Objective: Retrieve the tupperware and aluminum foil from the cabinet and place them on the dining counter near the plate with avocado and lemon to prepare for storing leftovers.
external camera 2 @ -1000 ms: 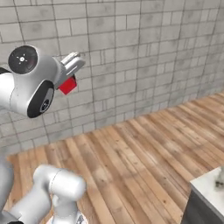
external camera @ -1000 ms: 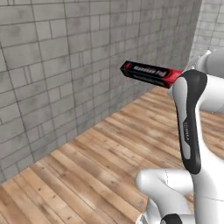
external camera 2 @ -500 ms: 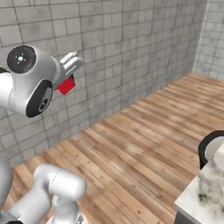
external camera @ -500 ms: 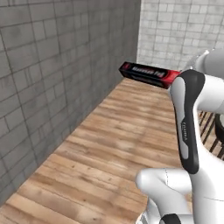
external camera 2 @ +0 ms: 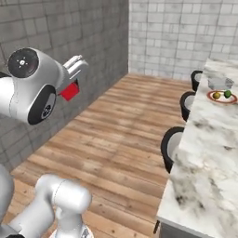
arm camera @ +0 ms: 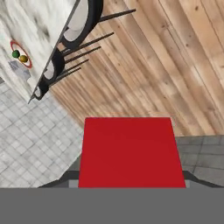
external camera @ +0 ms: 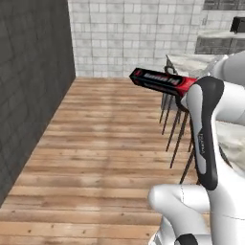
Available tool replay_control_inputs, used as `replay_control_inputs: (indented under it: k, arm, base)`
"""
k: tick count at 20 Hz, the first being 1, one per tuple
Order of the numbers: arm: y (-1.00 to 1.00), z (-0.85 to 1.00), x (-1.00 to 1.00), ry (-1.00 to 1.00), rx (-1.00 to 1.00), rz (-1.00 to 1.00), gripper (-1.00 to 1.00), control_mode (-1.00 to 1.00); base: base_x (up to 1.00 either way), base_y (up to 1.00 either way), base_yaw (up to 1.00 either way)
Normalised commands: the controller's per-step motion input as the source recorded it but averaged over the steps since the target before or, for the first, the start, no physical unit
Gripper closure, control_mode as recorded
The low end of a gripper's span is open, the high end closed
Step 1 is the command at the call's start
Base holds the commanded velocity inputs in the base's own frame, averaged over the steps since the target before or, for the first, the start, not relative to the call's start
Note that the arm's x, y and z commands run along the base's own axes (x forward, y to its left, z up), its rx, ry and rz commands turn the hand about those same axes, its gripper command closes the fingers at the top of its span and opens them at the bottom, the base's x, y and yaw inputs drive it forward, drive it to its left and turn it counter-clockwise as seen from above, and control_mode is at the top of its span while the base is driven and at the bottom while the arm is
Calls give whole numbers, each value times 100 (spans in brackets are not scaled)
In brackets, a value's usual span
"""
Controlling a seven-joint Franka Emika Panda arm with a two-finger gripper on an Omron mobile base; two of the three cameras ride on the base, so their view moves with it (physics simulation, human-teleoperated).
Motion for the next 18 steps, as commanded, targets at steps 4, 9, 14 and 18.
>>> replay_control_inputs:
  k: [4, 9, 14, 18]
  arm:
    - [0, 0, 0, 0, 0, 0, 100, 100]
    - [0, 0, 0, 0, 0, 0, 100, 100]
    - [0, 0, 0, 0, 0, 0, 100, 100]
    - [0, 0, 0, 0, 0, 0, 100, 100]
  base:
    - [70, 55, -64]
    - [87, 84, -56]
    - [95, 83, -54]
    - [100, 52, -50]
